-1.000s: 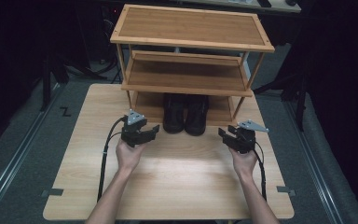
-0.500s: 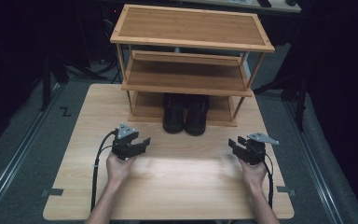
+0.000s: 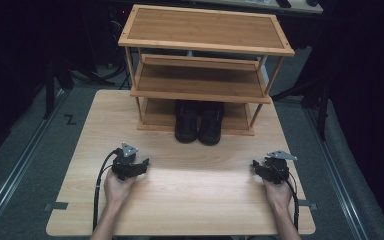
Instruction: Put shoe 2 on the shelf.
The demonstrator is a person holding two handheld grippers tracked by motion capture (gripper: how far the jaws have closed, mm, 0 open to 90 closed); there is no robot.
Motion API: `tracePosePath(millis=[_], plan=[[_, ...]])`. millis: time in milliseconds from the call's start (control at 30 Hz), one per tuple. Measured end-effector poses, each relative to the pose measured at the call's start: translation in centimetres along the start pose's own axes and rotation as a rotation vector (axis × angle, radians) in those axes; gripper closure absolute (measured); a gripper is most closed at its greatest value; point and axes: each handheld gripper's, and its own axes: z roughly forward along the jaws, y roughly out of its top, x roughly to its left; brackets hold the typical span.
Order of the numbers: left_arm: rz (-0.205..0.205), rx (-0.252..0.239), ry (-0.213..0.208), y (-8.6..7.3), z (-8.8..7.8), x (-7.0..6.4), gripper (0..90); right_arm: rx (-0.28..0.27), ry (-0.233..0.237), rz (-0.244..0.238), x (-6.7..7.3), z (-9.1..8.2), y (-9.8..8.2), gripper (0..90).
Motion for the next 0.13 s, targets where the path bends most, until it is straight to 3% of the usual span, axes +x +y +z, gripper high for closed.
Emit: tracePosePath(millis=[133], plan=[[-0.005, 0.0, 0.002, -0.01, 0.03, 0.02, 35.7, 0.002, 0.005, 0.001, -0.12, -0.06, -0.08, 43.2]])
